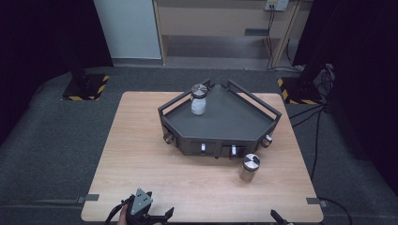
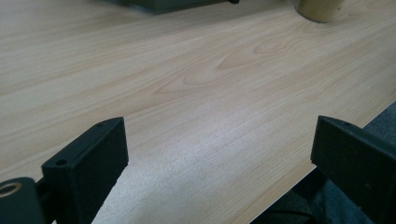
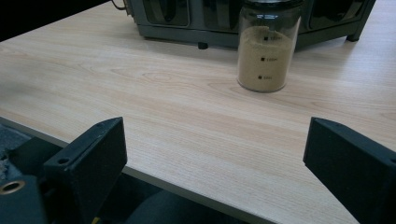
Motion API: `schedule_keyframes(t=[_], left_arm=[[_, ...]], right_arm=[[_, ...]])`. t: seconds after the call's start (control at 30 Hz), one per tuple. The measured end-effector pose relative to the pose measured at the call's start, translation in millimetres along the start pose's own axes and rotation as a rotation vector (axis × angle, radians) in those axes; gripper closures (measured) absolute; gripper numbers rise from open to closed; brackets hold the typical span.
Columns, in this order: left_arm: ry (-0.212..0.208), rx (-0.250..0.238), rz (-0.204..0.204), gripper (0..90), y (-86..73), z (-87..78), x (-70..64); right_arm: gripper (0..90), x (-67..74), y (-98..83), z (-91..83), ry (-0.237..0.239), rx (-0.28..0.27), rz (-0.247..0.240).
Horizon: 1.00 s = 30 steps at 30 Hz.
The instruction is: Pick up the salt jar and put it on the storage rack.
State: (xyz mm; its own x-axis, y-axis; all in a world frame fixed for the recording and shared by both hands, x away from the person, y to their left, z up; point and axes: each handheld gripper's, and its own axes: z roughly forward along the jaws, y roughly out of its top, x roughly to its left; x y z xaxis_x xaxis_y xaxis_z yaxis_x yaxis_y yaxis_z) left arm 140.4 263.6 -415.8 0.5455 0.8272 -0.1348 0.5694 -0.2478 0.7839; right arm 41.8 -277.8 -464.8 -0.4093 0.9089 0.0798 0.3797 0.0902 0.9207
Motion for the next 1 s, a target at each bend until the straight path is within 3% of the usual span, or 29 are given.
schedule_keyframes(t=[0.53,1.0], left_arm=[[0.008,0.02,0.018,2.9,3.8,9.4,9.1],[0.027,0.009,0.032,2.9,3.1,9.7,6.7]], right_arm=[[6.1,-3.0,1.3,3.3,-0.005,0.013,-0.001],[6.1,-4.4,1.3,2.0,-0.008,0.006,-0.002]])
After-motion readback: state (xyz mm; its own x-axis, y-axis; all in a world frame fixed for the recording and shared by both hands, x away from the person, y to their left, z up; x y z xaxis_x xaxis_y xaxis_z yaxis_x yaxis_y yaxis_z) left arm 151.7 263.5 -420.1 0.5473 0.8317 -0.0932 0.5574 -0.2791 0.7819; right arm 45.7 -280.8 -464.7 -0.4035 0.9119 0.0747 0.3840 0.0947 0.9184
